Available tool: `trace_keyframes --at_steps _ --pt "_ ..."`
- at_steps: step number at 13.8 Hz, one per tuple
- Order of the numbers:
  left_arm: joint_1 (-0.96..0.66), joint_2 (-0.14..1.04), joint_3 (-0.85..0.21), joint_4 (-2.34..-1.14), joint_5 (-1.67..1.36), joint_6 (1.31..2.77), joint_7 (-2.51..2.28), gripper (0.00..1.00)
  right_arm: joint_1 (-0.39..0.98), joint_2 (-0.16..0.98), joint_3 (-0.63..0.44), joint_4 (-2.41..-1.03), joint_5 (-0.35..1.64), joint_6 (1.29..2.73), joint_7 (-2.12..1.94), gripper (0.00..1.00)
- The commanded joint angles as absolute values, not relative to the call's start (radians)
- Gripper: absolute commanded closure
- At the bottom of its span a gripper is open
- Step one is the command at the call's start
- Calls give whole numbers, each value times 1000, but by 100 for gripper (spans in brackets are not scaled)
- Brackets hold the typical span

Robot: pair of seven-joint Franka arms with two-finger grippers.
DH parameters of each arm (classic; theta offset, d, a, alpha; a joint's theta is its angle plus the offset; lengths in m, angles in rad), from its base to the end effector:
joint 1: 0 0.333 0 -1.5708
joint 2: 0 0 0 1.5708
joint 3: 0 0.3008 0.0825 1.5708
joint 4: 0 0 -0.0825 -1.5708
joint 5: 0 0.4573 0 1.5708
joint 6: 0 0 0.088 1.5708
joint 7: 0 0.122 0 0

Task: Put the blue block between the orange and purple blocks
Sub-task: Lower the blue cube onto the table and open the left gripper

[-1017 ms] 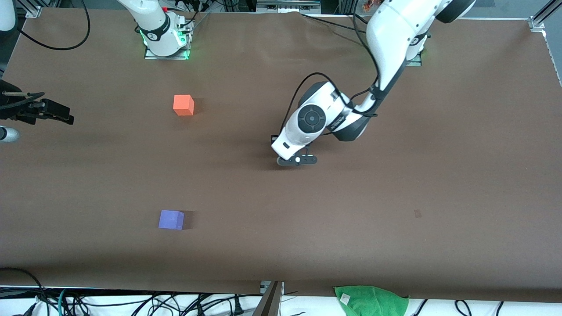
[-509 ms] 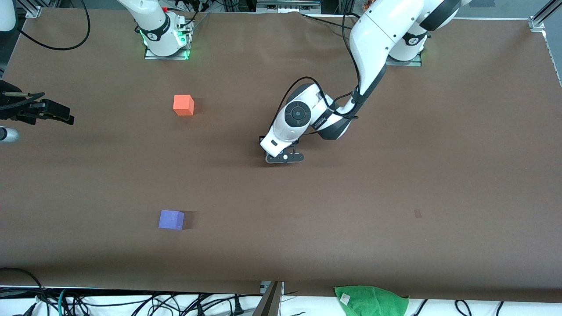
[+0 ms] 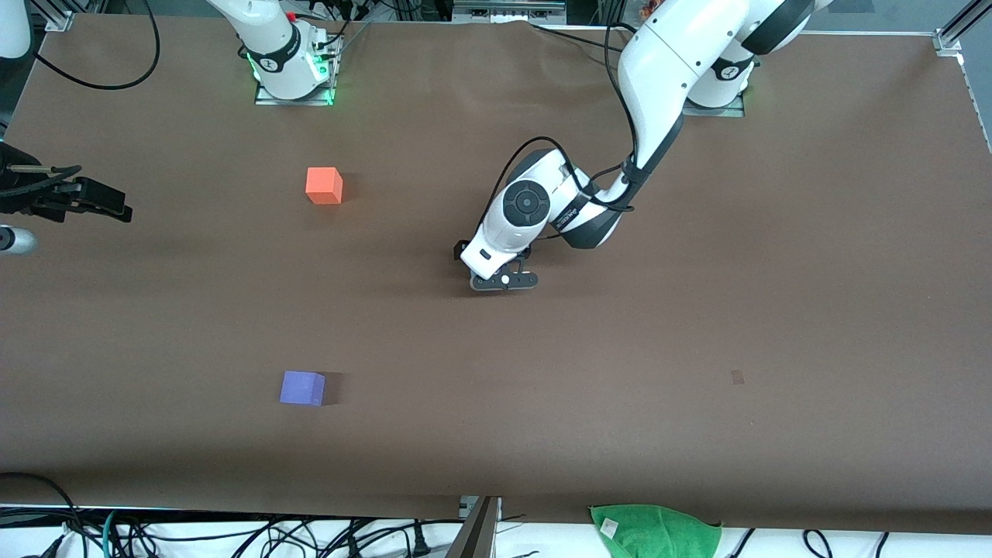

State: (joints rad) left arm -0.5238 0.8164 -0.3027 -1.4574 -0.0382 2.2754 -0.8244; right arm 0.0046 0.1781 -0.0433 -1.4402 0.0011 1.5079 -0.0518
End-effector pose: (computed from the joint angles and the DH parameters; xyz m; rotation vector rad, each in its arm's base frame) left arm 0.5434 -0.5483 0.1471 2.9352 0.1720 -0.2347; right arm 0.6688 -0.0237 0.5443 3.1351 0.0210 -0.1733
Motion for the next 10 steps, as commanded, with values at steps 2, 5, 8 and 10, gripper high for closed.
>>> trace_keyframes --at_steps 2,5,8,10 --pt "-489 623 -288 -1462 -12 2042 -850 0 18 213 -40 -1425 -2 1508 -63 0" --pt "-448 484 -268 -1457 56 1878 -842 0 32 216 -41 -1427 6 1508 -60 0" --pt "-323 379 -272 -1437 100 1780 -754 0 31 245 -41 -1430 8 1520 -63 0" --pt "-218 324 -268 -1433 86 1689 -552 0 38 258 -38 -1428 9 1537 -54 0"
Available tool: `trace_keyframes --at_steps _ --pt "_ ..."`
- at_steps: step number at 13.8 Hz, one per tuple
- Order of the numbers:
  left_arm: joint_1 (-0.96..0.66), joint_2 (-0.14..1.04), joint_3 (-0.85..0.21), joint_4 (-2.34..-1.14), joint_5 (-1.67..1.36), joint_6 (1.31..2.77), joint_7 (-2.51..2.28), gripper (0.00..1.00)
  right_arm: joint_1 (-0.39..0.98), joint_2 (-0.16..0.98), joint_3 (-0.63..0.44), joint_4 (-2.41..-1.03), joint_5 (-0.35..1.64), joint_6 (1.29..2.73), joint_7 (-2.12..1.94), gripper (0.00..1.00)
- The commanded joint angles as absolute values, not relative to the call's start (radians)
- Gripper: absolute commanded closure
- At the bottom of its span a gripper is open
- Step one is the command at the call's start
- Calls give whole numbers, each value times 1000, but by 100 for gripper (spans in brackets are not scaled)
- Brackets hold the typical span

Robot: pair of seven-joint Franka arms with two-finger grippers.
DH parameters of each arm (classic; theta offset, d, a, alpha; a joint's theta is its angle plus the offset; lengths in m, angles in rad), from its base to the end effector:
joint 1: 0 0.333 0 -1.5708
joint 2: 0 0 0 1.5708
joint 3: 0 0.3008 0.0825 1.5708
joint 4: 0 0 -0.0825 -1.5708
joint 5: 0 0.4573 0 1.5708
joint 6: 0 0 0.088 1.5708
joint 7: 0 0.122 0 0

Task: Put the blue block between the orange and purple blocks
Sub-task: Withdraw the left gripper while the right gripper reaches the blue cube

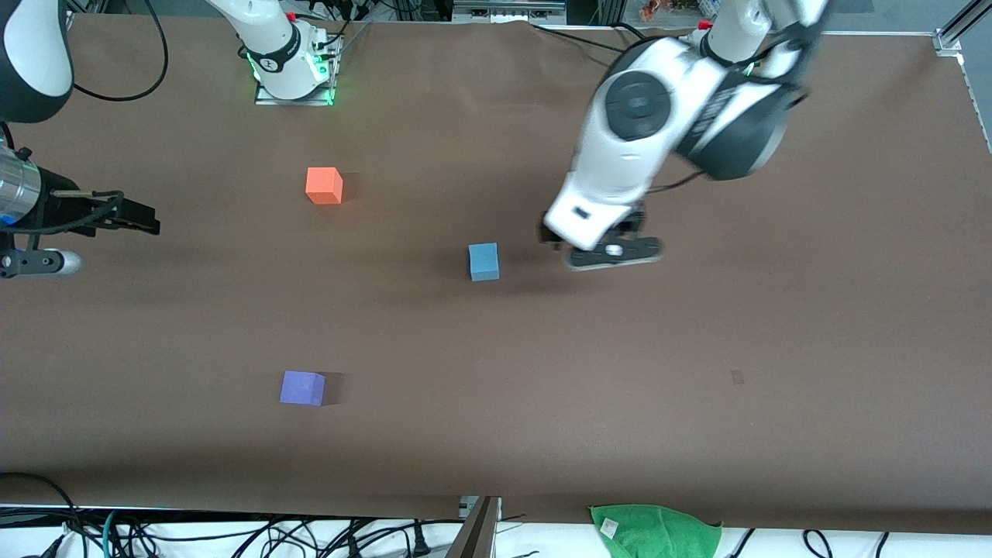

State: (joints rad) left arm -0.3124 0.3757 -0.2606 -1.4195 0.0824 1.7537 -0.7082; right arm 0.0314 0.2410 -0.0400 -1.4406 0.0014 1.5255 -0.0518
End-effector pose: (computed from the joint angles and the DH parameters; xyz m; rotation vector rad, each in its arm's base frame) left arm 0.6328 -0.3704 0.4432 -3.1281 -0.2115 0.0497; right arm 0.6835 -0.0033 0.5028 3.1278 0.0681 -0.2447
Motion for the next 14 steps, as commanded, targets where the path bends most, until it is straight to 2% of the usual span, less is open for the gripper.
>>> trace_keyframes --at_steps 1,2,4,7,9,14 --pt "-143 301 -268 -1431 81 1660 -419 0 66 261 -37 -1428 9 1549 -46 0" --pt "-111 246 -244 -1448 72 1651 -276 0 95 264 -37 -1428 6 1563 -40 0" --pt "-110 164 -120 -1489 64 1559 -53 0 130 276 -35 -1428 9 1584 36 0" --pt "-109 27 39 -1566 -4 1543 80 0 224 307 -35 -1428 9 1641 133 0" --pt "-101 -30 67 -1630 -26 1549 71 0 294 343 -34 -1428 9 1702 236 0" --pt "-21 -3 60 -1612 -31 1611 60 0 492 491 -34 -1427 6 1908 510 0"
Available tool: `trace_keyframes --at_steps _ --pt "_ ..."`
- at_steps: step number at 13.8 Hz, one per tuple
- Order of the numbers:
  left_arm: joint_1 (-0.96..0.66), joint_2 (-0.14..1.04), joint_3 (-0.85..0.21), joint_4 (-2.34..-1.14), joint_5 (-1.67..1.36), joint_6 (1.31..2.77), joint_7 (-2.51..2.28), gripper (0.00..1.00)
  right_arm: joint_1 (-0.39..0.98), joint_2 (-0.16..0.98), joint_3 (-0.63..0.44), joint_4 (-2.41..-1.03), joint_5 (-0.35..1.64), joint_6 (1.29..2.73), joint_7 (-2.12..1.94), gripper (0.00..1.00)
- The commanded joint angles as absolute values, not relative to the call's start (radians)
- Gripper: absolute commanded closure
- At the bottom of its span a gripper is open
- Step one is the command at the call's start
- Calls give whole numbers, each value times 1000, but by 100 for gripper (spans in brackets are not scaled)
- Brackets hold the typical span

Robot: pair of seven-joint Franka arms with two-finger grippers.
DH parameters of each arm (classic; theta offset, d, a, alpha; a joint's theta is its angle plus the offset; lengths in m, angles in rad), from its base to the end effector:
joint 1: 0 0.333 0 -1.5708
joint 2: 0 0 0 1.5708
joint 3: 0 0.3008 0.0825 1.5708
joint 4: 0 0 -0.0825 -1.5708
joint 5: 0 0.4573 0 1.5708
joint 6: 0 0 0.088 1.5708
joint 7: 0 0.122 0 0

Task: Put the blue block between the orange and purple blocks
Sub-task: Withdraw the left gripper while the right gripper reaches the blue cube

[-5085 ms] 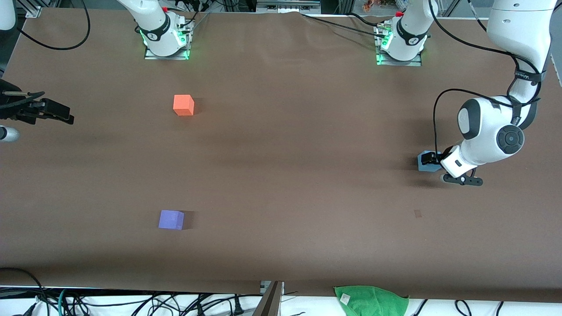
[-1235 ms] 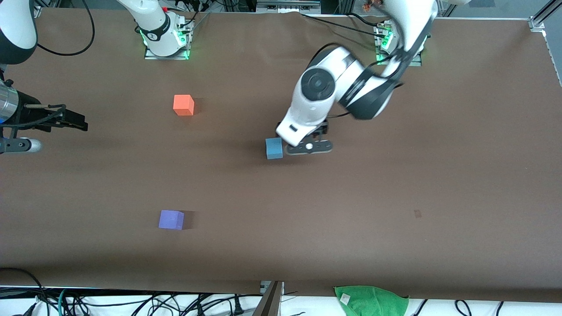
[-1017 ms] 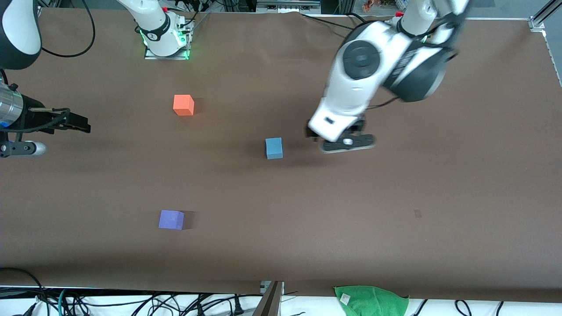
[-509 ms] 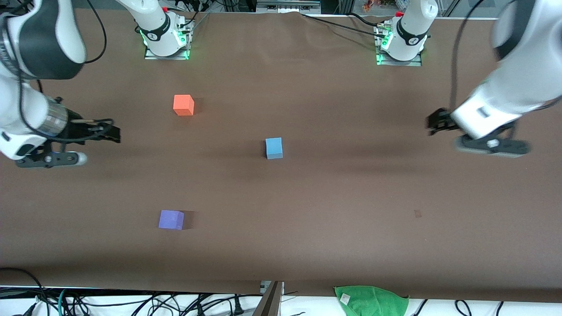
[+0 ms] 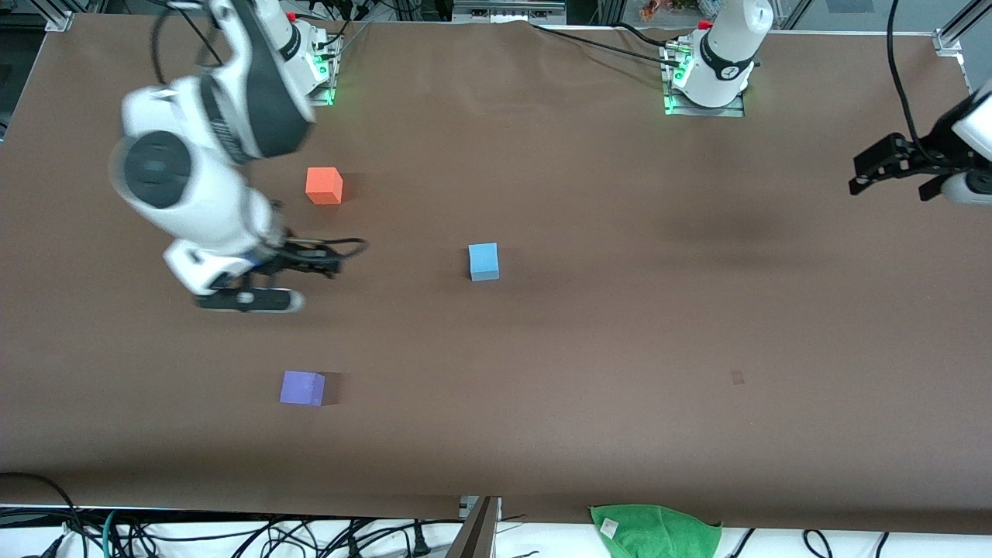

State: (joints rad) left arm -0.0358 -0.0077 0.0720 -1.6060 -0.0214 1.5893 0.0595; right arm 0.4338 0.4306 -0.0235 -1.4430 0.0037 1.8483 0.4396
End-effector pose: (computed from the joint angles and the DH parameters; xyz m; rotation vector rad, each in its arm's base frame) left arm 0.6262 0.0202 0.5815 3.1190 -0.0356 -0.0124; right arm 0.6835 0.3001 0.3902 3.1250 -0.0443 -0.0318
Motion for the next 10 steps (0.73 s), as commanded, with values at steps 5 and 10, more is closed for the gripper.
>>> trace_keyframes --at_steps 5,10 --pt "-31 6 38 -1588 -26 1601 -18 0 619 616 -35 -1427 5 2071 643 0" --pt "-34 28 31 -1592 -26 1601 -17 0 727 693 -34 -1427 6 2166 744 0"
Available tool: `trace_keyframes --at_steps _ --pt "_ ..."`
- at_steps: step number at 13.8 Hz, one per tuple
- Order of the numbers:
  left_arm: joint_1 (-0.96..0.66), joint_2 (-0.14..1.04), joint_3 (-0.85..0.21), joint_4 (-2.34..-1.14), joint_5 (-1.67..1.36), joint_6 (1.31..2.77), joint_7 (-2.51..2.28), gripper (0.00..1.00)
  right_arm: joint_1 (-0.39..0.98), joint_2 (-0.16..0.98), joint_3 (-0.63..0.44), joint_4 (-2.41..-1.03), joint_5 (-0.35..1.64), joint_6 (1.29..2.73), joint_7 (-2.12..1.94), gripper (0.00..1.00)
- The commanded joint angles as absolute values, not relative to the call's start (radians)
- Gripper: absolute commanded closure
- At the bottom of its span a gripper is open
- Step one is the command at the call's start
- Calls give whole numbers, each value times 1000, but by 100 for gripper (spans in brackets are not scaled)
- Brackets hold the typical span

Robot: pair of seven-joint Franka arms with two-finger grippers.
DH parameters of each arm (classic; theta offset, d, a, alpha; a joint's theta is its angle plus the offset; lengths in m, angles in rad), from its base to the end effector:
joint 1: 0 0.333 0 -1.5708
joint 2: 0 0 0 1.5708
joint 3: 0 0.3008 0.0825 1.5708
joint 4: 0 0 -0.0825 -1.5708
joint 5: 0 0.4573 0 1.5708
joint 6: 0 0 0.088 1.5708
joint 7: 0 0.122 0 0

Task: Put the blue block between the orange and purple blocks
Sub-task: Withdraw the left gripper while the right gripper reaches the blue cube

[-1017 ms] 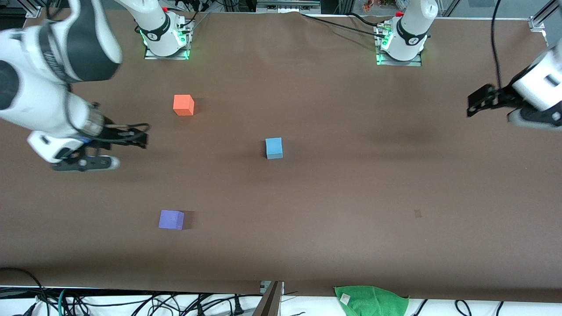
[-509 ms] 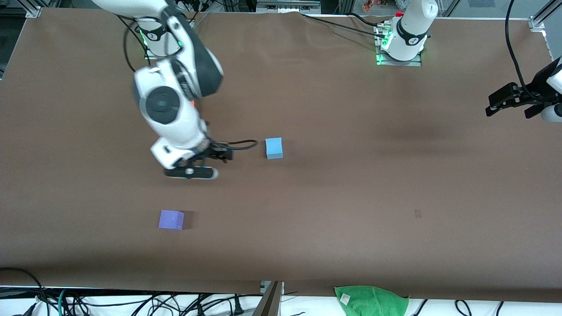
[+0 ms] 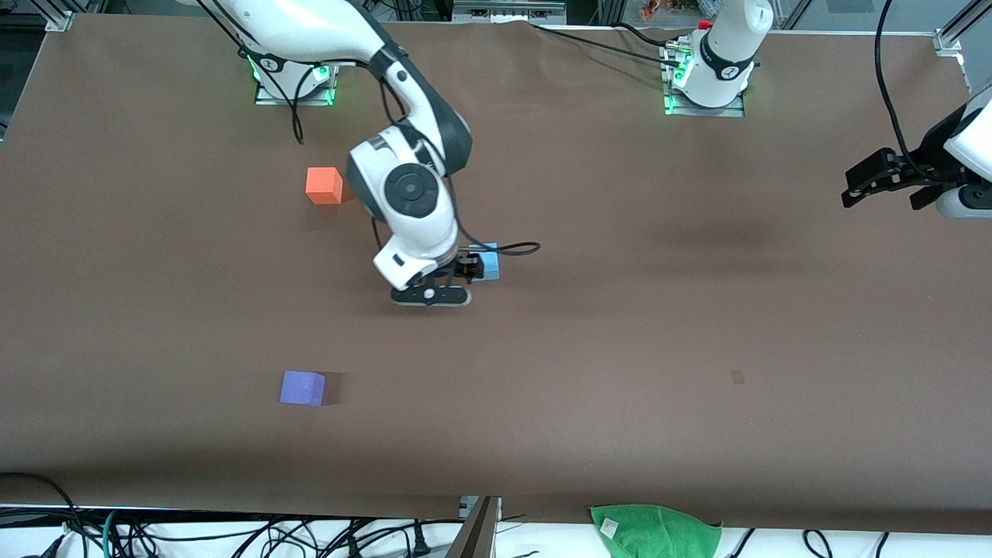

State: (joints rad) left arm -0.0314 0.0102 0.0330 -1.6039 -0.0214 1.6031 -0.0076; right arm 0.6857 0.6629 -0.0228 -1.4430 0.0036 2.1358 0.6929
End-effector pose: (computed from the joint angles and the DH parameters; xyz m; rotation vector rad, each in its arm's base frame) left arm 0.6327 -0.0016 0.5726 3.1205 0.0156 -0.0173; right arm 0.6110 0.4804 0.2379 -3.1306 0.0420 -0.0473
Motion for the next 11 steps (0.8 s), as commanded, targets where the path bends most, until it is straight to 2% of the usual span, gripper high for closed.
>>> trace_keyframes --at_steps 1,11 --pt "-35 31 31 -1591 -26 1605 -17 0 744 706 -35 -1427 6 2174 753 0" --pt "-35 26 11 -1588 18 1600 -25 0 811 781 -32 -1436 8 2171 735 0"
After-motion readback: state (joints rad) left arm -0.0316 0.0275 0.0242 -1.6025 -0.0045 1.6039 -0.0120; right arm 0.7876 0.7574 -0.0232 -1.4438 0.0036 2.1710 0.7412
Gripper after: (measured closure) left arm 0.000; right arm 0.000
